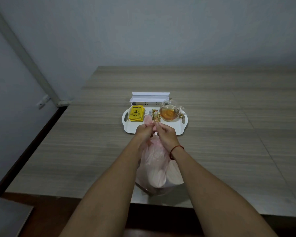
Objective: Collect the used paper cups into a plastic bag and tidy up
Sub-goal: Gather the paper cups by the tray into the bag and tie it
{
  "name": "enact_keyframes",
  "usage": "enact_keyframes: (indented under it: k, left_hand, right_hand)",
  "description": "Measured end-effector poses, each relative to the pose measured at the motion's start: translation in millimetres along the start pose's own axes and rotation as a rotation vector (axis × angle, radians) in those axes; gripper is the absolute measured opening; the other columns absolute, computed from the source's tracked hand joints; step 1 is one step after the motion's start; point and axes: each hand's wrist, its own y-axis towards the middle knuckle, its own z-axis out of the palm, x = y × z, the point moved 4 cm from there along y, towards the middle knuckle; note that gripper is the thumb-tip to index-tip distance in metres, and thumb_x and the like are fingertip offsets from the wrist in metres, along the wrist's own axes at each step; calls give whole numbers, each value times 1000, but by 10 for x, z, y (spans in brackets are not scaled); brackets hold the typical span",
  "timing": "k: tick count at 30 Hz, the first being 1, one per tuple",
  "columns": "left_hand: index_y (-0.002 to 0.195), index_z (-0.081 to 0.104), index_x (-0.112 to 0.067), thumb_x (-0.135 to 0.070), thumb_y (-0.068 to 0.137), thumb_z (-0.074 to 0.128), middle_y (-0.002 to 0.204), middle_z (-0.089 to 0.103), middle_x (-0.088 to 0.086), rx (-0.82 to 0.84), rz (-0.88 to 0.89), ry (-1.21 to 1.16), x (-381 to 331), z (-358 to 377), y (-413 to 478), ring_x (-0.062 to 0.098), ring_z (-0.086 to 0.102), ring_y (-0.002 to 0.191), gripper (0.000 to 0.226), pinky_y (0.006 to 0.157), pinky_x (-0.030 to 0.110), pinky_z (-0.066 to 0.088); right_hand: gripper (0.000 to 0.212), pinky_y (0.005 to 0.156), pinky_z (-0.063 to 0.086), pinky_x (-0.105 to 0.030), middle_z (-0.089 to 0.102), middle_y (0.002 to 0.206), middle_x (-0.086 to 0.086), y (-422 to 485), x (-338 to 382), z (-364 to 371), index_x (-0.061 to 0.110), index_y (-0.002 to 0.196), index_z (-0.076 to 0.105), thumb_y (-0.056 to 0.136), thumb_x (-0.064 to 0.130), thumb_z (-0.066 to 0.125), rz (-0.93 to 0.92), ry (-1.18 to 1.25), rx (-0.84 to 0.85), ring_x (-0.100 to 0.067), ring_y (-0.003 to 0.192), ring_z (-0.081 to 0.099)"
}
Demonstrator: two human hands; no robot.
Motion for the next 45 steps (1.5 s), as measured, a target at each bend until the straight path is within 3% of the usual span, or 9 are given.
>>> enact_keyframes:
  k: [7,10,14,19,25,31,37,41,45]
  left_hand:
    - [83,60,-15,-16,97,42,61,51,0,245,-17,-209,25,-52,-95,10,39,56,22,58,23,34]
    - [75,63,-6,-13,77,51,69,52,9,331,-46,-197,-26,-126,-143,20,46,65,14,59,25,39]
    - [79,64,2,-32,85,23,85,58,22,319,-52,-108,-4,-171,-157,28,51,78,54,75,33,44]
    - [91,73,-5,-9,92,60,85,71,7,381,41,112,74,-230,-162,15,66,76,13,78,28,55]
    - [88,49,-16,-10,73,81,66,57,4,95,178,226,120,-295,-102,15,52,58,36,56,26,42]
    - [93,59,-8,-8,91,46,92,66,14,-137,278,598,113,-165,-133,33,65,82,14,67,40,55]
    - [99,74,4,-12,91,61,77,68,6,178,223,342,-2,-140,-208,12,60,67,21,61,17,51]
    - [107,69,8,-21,90,63,99,72,19,254,30,23,-28,-203,-180,24,67,87,34,90,38,55]
    - [100,69,4,-11,88,69,83,70,13,97,-86,-79,26,-233,-173,17,66,63,19,54,25,55]
  right_hand:
    - [36,38,34,-10,55,67,2,1,-56,-90,9,96,70,100,33,44,210,93,-95,-6,49,39]
    - [35,38,36,-11,58,64,2,-28,-51,-96,10,87,67,100,32,43,227,92,-120,-7,47,43]
    - [36,45,39,-18,58,65,0,-45,-62,-104,17,76,65,99,35,44,242,87,-128,-9,48,44]
    - [36,44,45,-15,61,72,-6,-81,-58,-140,14,79,66,100,34,44,214,72,-110,-16,58,51]
    - [39,55,44,-20,62,74,-2,-79,-32,-115,9,92,71,100,34,43,173,-17,-49,-12,62,52]
    - [37,53,39,-14,61,68,3,-120,49,8,8,92,68,101,33,42,142,-4,56,-1,52,46]
    - [40,51,40,-14,58,67,1,-82,-24,-101,2,96,70,101,30,42,121,-13,-38,-6,55,48]
    - [38,55,42,-13,61,69,1,-66,-31,-142,4,91,69,101,29,43,116,37,-97,-6,58,52]
    - [39,54,44,-13,71,84,-6,-67,-55,-95,5,90,70,100,33,45,126,29,-60,-11,63,56]
